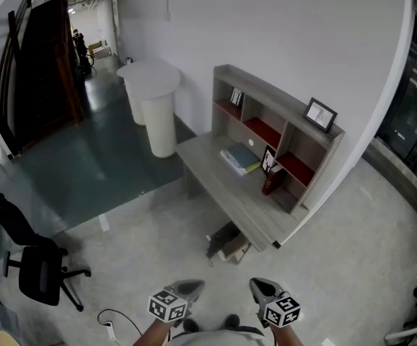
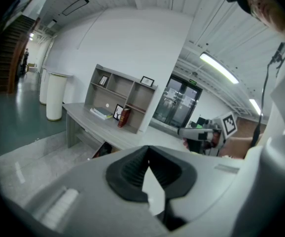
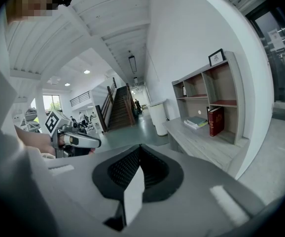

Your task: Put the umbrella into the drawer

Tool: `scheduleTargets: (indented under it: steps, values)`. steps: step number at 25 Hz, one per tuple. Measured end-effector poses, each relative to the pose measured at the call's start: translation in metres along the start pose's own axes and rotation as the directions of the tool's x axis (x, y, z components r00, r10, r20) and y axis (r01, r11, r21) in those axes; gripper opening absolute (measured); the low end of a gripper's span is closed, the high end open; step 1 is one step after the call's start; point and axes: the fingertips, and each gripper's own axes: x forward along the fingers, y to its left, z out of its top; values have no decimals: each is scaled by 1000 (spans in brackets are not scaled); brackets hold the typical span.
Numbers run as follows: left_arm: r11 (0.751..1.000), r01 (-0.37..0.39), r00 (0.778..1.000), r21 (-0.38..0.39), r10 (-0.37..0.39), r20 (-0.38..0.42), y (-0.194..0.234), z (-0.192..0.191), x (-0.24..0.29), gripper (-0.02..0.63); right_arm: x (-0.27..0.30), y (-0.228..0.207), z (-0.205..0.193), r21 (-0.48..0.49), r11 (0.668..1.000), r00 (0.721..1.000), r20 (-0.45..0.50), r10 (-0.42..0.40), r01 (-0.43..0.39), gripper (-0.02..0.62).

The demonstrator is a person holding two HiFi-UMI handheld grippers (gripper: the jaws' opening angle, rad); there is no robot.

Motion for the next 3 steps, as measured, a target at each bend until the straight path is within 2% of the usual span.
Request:
scheduleTargets:
  steps: [3]
  values:
    - [1000,-2,1000,-8,2,0,0,2,1,0,-2,-2,0,2,1000,1000,-5,0,0,5]
